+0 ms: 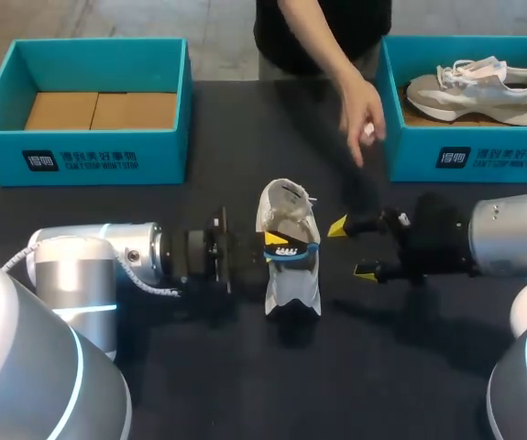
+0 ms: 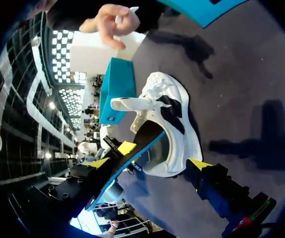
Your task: Take the shoe out of the shoebox, open the shoe tongue, remove and reinsert the insole, then place the shoe into the shoebox
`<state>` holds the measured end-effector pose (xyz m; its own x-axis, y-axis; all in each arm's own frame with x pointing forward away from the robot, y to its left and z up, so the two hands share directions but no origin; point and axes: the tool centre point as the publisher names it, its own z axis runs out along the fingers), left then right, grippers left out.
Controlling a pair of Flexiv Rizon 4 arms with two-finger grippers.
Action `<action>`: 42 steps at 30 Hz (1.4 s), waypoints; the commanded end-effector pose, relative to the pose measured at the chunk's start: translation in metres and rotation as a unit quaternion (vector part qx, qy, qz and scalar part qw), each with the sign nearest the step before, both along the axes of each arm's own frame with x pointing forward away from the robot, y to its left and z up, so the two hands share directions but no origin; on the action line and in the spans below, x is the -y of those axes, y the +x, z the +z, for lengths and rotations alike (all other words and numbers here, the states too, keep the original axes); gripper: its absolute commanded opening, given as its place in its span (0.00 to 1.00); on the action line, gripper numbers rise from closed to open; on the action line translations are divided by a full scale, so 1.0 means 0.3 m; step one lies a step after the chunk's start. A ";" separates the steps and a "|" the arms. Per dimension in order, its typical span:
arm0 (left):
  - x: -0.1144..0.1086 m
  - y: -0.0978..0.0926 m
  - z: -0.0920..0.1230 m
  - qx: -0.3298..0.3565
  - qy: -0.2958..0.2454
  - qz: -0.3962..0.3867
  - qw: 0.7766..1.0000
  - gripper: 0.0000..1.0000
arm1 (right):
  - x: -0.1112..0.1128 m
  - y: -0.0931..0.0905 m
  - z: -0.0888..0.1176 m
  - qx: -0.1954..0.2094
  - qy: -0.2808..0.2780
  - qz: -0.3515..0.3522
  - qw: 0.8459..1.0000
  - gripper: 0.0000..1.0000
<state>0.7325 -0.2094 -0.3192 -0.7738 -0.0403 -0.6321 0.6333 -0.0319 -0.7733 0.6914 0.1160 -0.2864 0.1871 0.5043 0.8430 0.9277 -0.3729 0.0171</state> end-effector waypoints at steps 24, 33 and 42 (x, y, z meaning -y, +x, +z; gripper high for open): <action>0.022 -0.016 -0.030 -0.003 0.012 0.005 1.000 0.00 | -0.026 -0.010 0.008 0.000 -0.025 0.020 0.999 1.00; 0.022 -0.010 -0.014 0.003 0.014 0.010 1.000 0.19 | -0.026 -0.010 0.008 0.000 -0.025 0.020 0.999 1.00; 0.009 -0.037 0.019 0.011 0.010 0.010 1.000 0.43 | -0.026 -0.010 0.008 0.000 -0.025 0.020 0.999 1.00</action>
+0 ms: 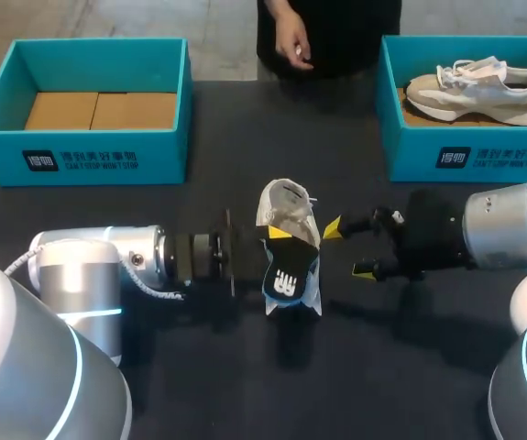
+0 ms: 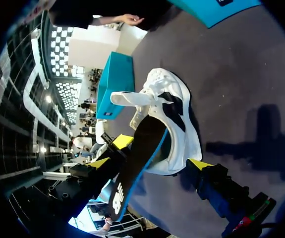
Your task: Take the shoe out of the shoebox, open the shoe tongue, remove and reinsert the insole, then place the shoe into the shoebox
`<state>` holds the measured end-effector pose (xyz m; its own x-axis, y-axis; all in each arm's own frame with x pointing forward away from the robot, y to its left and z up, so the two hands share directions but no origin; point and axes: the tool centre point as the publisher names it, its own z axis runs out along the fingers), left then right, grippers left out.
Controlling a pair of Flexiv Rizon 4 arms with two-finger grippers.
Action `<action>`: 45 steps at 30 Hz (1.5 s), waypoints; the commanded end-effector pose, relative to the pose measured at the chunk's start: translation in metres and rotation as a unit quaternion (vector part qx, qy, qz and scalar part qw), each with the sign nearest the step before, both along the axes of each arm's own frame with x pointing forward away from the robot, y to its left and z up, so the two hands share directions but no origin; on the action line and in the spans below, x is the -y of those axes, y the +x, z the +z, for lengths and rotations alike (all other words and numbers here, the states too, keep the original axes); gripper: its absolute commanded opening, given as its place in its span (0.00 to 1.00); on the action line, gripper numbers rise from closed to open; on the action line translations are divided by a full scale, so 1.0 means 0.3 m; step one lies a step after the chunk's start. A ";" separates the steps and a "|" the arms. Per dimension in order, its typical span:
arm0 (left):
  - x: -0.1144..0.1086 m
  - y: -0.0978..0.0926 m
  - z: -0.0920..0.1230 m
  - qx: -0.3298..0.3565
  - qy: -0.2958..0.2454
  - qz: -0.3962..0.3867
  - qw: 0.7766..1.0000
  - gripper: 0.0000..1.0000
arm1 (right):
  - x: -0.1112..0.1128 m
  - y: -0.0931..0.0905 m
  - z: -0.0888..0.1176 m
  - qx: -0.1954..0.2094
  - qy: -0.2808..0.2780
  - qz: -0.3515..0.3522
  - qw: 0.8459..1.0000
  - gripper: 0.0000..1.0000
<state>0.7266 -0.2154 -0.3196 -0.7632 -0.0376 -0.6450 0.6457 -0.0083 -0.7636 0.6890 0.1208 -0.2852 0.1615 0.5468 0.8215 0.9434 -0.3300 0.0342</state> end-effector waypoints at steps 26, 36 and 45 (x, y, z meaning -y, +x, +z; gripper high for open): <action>-0.032 0.012 -0.005 -0.002 0.012 0.015 1.000 0.00 | -0.010 -0.002 0.004 -0.001 -0.005 -0.002 1.000 1.00; -0.022 0.037 -0.031 -0.004 0.025 0.018 1.000 0.00 | -0.010 -0.002 0.004 -0.001 -0.005 -0.002 1.000 1.00; -0.035 0.056 -0.041 -0.001 0.037 0.027 0.999 0.00 | -0.010 -0.002 0.004 -0.001 -0.005 -0.002 1.000 1.00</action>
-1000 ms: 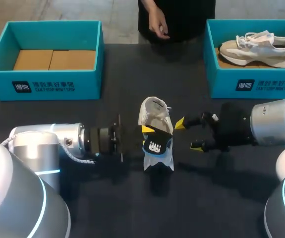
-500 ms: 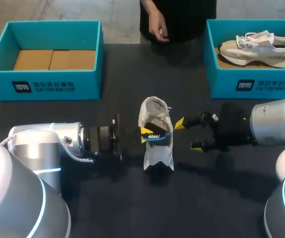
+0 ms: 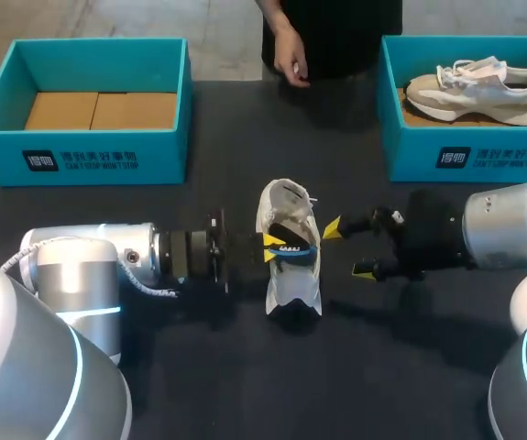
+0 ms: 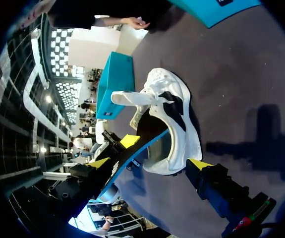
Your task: Take the shoe out of the shoebox, open the shoe tongue, remove and reinsert the insole, then place the shoe into the shoebox
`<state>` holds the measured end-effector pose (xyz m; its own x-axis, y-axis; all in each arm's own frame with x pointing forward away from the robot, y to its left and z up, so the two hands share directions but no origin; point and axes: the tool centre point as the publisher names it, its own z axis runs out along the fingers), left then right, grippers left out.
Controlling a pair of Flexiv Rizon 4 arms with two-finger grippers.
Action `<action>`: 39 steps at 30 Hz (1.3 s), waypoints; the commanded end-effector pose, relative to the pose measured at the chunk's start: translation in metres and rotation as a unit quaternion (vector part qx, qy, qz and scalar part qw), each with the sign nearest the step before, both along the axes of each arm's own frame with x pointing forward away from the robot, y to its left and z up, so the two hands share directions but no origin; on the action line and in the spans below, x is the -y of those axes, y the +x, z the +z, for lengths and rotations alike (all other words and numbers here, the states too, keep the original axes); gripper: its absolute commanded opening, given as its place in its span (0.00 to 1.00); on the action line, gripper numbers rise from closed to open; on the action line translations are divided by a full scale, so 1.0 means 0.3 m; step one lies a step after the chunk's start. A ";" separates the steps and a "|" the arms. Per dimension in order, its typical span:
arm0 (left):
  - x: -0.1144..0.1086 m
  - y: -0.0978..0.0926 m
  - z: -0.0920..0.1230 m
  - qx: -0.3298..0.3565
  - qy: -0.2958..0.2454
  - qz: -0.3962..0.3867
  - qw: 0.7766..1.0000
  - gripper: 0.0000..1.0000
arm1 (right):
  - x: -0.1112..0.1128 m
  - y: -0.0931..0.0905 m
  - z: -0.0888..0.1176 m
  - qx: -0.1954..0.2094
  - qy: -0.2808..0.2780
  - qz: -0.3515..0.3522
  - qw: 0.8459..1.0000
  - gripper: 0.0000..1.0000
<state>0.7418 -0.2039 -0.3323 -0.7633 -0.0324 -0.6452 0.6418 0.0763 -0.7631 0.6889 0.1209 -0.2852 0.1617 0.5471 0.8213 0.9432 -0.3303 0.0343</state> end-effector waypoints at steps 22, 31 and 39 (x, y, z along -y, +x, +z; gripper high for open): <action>0.003 -0.044 0.042 0.013 0.013 -0.015 1.000 0.00 | -0.010 -0.002 0.004 -0.001 -0.004 -0.002 1.000 1.00; 0.014 0.002 0.000 0.027 0.035 -0.017 0.999 0.00 | -0.010 -0.002 0.004 -0.001 -0.004 -0.002 1.000 1.00; 0.025 0.027 -0.022 0.029 0.042 -0.017 0.999 0.00 | -0.010 -0.002 0.004 -0.001 -0.004 -0.002 1.000 1.00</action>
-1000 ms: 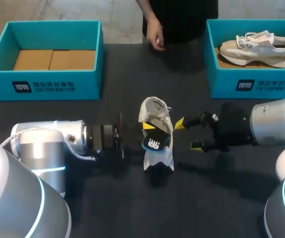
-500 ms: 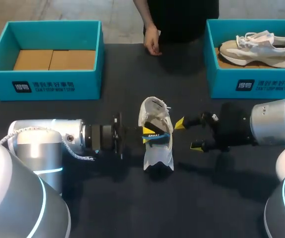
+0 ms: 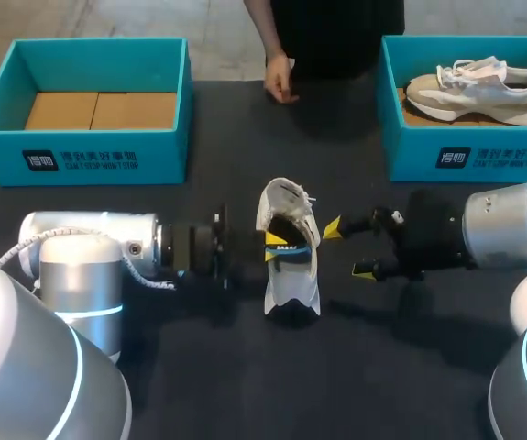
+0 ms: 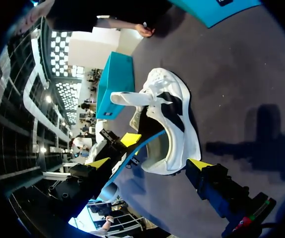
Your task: Take the shoe out of the shoebox, open the shoe tongue, remove and reinsert the insole, then place the shoe into the shoebox
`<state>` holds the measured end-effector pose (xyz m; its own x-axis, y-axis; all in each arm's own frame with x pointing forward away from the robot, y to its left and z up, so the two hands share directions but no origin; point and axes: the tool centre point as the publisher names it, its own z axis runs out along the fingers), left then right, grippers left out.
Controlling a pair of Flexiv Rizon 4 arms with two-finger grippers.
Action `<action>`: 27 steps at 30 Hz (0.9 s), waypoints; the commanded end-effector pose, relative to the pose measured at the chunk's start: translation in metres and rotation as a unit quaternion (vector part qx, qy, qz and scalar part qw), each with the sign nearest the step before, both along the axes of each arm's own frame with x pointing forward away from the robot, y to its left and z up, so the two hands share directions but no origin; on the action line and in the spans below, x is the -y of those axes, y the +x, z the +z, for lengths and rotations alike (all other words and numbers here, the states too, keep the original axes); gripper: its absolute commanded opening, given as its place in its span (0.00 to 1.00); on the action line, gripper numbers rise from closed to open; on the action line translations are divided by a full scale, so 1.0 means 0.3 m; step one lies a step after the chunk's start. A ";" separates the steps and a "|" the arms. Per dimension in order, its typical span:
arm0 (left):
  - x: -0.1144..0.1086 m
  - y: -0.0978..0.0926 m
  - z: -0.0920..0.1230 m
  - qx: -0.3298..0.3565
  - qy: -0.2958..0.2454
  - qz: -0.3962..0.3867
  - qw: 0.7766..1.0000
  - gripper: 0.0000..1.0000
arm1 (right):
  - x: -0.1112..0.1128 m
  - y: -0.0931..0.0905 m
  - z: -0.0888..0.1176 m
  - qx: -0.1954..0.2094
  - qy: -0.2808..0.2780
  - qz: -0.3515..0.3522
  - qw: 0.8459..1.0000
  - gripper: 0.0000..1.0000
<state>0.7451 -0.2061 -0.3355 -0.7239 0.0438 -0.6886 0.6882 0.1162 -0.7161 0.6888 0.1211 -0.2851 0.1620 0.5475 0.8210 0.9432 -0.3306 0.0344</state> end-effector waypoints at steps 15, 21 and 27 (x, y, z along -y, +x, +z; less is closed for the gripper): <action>0.003 -0.029 0.043 0.001 0.000 0.004 1.000 0.51 | -0.009 -0.001 0.004 -0.001 -0.004 -0.002 1.000 1.00; -0.011 -0.057 0.093 0.013 0.003 0.004 1.000 0.47 | -0.009 -0.001 0.004 -0.001 -0.004 -0.002 1.000 1.00; -0.002 -0.073 0.102 0.016 0.014 -0.009 1.000 0.20 | -0.009 -0.001 0.004 -0.001 -0.004 -0.002 1.000 1.00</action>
